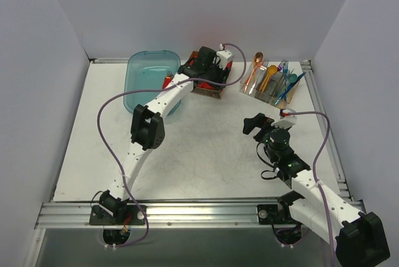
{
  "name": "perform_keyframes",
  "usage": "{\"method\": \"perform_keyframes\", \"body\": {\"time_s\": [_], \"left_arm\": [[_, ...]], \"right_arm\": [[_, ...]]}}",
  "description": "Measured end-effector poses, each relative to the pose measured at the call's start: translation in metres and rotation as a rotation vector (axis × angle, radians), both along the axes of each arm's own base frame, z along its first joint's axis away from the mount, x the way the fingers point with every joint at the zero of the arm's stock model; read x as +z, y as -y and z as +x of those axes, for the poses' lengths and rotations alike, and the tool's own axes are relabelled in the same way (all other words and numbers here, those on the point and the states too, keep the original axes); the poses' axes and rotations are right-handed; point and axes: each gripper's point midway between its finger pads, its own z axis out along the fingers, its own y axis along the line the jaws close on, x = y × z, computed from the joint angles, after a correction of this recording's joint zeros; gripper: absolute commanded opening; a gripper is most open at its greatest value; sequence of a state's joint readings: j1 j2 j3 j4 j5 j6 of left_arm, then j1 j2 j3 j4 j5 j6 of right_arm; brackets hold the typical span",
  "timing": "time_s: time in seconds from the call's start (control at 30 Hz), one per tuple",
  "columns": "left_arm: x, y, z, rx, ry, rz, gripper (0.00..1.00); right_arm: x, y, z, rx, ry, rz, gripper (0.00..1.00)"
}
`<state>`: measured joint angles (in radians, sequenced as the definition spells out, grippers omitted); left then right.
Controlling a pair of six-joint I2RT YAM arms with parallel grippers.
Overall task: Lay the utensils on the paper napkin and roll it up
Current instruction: Pick up the napkin from the container.
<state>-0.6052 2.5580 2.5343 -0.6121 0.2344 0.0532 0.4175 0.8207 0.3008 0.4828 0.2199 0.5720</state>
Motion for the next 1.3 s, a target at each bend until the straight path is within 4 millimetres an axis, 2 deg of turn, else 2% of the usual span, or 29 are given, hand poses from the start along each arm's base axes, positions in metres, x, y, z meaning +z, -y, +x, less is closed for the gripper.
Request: {"method": "perform_keyframes", "body": {"time_s": [0.67, 0.87, 1.07, 1.13, 1.3], "left_arm": [[-0.024, -0.002, 0.000, 0.002, -0.030, 0.042, 0.49], [-0.029, -0.002, 0.000, 0.001, -0.034, 0.050, 0.38], [-0.025, -0.001, 0.002, -0.001, -0.023, 0.049, 0.16], [-0.024, -0.001, 0.002, -0.002, -0.019, 0.048, 0.03], [-0.026, -0.002, 0.002, -0.007, -0.021, 0.056, 0.02]], "right_arm": [[-0.002, 0.002, 0.001, -0.005, -0.006, -0.002, 0.99], [-0.002, 0.001, 0.001, -0.004, -0.007, -0.002, 0.99], [-0.002, 0.003, 0.001, -0.006, -0.008, -0.001, 0.99], [-0.002, 0.003, 0.001, -0.006, -0.008, -0.001, 0.99], [-0.002, 0.004, 0.001, -0.009, -0.008, -0.001, 0.99]]}}
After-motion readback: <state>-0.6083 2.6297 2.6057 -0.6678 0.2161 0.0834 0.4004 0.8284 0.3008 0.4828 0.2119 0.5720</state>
